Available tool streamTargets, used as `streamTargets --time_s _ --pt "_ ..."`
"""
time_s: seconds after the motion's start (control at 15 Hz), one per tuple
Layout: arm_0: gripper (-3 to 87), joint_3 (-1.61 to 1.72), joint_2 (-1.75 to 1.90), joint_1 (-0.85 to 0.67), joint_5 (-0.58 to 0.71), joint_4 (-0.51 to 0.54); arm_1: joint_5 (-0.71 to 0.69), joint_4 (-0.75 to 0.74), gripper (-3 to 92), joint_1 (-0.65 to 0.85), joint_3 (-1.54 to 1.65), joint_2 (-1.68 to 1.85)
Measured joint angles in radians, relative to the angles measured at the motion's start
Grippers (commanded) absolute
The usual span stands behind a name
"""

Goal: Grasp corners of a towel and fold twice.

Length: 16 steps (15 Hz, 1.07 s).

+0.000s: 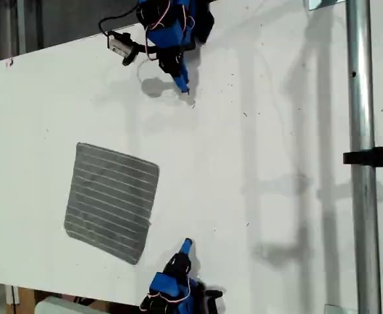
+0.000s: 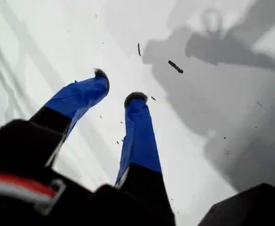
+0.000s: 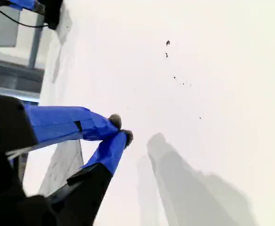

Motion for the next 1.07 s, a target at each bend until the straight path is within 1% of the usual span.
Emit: streamTargets --time_s 0.07,0.13,0.2,0.27,0.33,0.6,0.73,0.87,0.93,1.07 --pt "6.8 0.0 0.0 -0.012 -0.011 0.0 0.0 -0.005 -0.3 0.006 0.0 0.0" --pt "4.8 0.0 0.0 -0.087 -0.132 0.0 0.0 -0.018 -0.2 0.038 -0.003 0.0" --pt "1.0 0.0 0.0 -0.143 -0.337 0.0 0.0 -0.018 0.0 0.035 -0.003 0.0" --pt "-0.2 0.0 0.0 -0.156 -0.466 0.0 0.0 -0.02 0.0 0.034 -0.003 0.0" --pt "-0.7 0.0 0.0 -0.16 -0.511 0.0 0.0 -0.02 -0.1 0.043 -0.003 0.0" --pt "-2.8 0.0 0.0 -0.16 -0.558 0.0 0.0 -0.026 -0.3 0.043 -0.003 0.0" --pt "-2.8 0.0 0.0 -0.161 -0.607 -0.005 -0.006 -0.035 -0.3 0.043 -0.032 0.0" --pt "-2.9 -0.031 -0.006 -0.161 -0.643 -0.046 -0.015 -0.087 -0.3 0.043 -0.089 -0.048" --pt "-2.9 -0.057 -0.021 -0.163 -0.643 -0.074 -0.038 -0.132 -0.3 0.046 -0.149 -0.147" --pt "-2.9 -0.245 -0.233 -0.161 -0.621 -0.086 -0.121 -0.261 -0.3 0.048 -0.316 -0.46"
